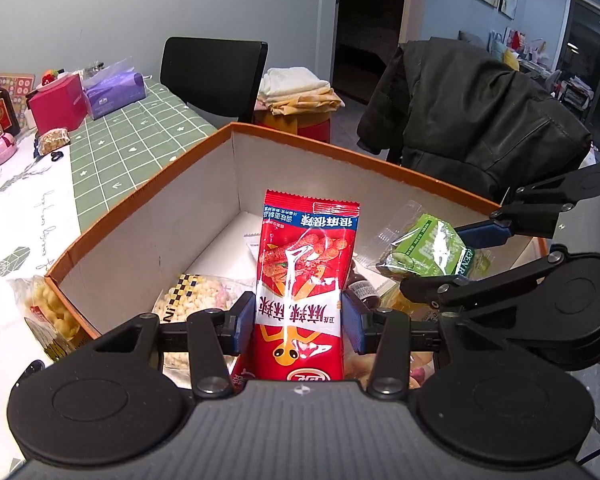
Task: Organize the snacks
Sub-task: 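Lower the spicy-strip packet with the left tool while the right tool lowers the raisin packet, then open both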
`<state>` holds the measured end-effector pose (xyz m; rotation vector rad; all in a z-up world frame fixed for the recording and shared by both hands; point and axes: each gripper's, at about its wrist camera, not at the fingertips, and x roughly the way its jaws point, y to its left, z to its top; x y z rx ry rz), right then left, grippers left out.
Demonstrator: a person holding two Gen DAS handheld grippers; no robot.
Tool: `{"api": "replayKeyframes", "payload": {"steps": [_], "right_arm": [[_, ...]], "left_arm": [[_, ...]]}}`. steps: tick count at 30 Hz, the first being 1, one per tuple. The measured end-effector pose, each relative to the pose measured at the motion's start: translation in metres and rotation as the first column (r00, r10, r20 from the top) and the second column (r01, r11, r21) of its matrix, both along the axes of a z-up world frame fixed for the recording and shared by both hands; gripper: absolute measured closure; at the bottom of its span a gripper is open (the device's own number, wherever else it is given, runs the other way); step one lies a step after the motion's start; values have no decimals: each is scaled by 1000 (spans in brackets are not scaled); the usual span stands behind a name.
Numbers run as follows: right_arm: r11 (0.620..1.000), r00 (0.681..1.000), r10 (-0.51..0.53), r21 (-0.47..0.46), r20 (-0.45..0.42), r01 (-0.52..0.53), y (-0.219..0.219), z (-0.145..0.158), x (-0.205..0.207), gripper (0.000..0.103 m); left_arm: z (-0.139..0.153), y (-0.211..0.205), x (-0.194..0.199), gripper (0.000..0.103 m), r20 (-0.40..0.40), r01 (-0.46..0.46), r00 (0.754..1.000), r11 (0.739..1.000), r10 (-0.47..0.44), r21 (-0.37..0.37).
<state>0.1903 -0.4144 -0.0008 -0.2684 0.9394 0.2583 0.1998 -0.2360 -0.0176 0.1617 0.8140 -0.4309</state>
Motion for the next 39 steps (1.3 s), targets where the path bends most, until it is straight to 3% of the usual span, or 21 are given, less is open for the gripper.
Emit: {"api": "replayKeyframes", "payload": {"steps": [18,36,39], "right_arm": [[999,1000,9,-51,-28,-10,8,-12,2,54],[999,1000,12,-32,-20,-12,8,-8,-1,51],[999,1000,18,-27,-20,-19,9,-6,-1,55]], "left_arm": [[-18,-6,2,49,-26,0,1000,996,2,85],[-11,1,-1,44,-6,-20,1000,998,20,61],[-11,1,-1,44,-1,-24,1000,998,24,63]]}}
